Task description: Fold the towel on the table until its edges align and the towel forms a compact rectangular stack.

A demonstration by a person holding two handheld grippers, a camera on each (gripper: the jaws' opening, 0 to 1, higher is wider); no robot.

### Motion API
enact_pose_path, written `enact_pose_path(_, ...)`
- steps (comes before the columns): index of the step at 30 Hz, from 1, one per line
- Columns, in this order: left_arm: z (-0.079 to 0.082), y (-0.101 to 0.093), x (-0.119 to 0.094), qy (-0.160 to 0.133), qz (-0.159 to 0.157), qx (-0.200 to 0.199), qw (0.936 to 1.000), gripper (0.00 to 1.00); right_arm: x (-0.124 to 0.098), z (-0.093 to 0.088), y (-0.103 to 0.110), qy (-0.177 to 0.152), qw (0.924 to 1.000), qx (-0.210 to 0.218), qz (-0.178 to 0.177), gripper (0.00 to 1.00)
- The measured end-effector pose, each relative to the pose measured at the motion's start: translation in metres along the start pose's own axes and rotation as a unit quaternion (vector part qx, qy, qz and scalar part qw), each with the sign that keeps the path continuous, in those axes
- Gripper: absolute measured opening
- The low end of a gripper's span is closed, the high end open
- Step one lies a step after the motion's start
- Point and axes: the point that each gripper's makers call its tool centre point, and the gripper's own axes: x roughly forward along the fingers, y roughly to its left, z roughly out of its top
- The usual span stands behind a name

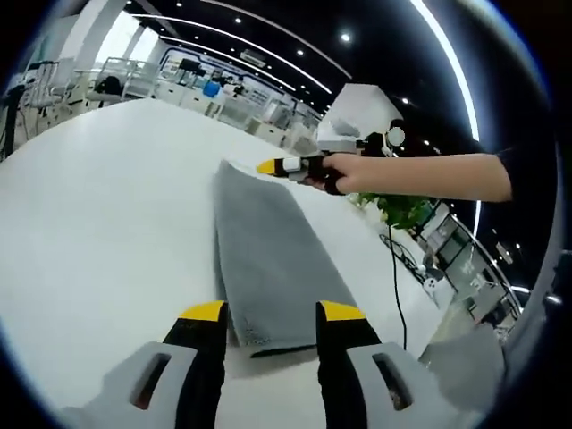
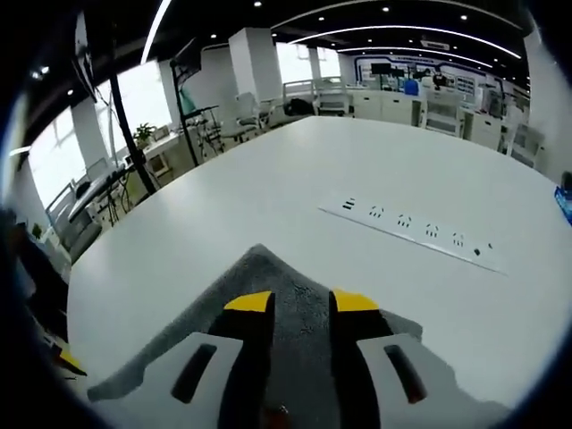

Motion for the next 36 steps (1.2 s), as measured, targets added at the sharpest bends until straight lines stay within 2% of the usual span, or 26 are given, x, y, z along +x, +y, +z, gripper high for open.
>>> enact_pose_path(3,0.009,0.012,0.007,-0.003,0.005,0.002,1.0000,0.41,-0.008,-0.007,-0.007,0.002,1.0000,0.005,-0.005,0.24)
enact_pose_path(8,0.027,0.027,0.021,-0.001,0.010,0.031,0.9995,0.41,-0.017,-0.013,-0.017,0.002,0.9999,0.012,-0.012,0.28)
enact_pose_path(16,0.051,0.038,0.046,0.001,0.005,0.070,0.9975,0.45,-0.034,-0.026,-0.034,0.002,0.9993,0.026,-0.028,0.32)
enact_pose_path(22,0.059,0.037,0.062,0.008,0.002,0.088,0.9961,0.46,-0.051,-0.038,-0.043,0.000,0.9988,0.034,-0.035,0.33)
enact_pose_path(27,0.062,0.028,0.073,0.012,-0.003,0.095,0.9954,0.46,-0.062,-0.049,-0.050,0.008,0.9984,0.040,-0.040,0.34)
enact_pose_path(32,0.065,0.025,0.083,0.017,-0.006,0.107,0.9941,0.44,-0.073,-0.056,-0.051,0.001,0.9980,0.049,-0.040,0.34)
enact_pose_path(36,0.069,0.028,0.089,0.022,-0.003,0.114,0.9932,0.44,-0.079,-0.063,-0.050,0.008,0.9983,0.045,-0.037,0.34)
